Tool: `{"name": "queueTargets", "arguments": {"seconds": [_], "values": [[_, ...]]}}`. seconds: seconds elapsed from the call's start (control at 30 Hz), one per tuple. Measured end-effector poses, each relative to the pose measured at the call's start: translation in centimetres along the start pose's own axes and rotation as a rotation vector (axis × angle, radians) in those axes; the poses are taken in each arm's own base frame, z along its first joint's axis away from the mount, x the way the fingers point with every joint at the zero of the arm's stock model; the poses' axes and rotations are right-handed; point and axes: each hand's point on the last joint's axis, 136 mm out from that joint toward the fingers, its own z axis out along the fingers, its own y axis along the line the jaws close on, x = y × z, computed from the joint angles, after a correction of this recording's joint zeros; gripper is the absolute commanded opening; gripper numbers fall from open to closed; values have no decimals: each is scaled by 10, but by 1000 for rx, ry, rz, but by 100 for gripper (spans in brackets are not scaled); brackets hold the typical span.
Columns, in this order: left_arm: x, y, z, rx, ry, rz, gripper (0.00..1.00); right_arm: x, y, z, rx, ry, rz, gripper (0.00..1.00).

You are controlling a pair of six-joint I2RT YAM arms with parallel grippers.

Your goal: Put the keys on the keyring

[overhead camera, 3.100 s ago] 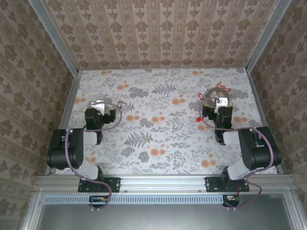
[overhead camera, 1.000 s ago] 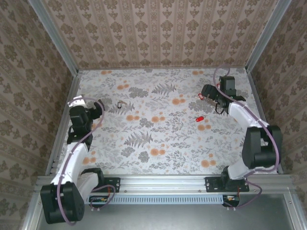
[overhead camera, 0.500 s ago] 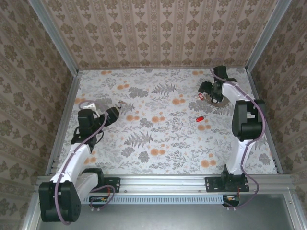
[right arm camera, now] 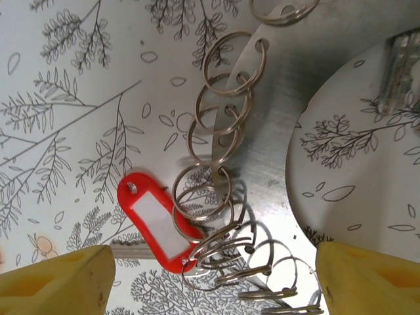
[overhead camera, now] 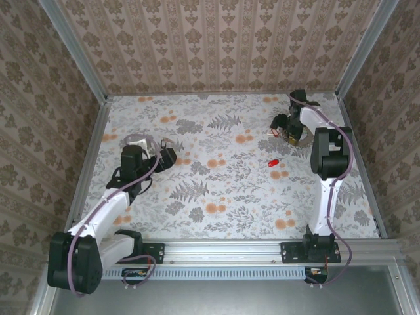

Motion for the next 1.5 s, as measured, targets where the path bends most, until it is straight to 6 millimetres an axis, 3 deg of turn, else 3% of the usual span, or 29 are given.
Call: {"name": "queueTargets", "arguments": {"seconds": [0.27, 0.53, 0.87, 1.1, 1.37, 1.5], "values": [[1, 5, 0, -27, 0, -1, 100, 26, 24, 1, -26, 76, -120, 80], [-9, -2, -2, -18, -19, 4, 100, 70, 94, 9, -59, 155, -394, 80], [-13, -3, -17, -34, -47, 10, 100, 139, 159, 9, -141, 246, -604, 80], [-22, -2, -32, -60, -102, 15, 100, 211, 190, -5, -268, 331, -697, 79], [-18, 3, -33, -81, -101, 13, 100, 303, 206, -28, -391, 443, -798, 75], [-7, 4, -20, -71, -28, 6, 88, 343, 209, -41, -442, 485, -817, 74]]}}
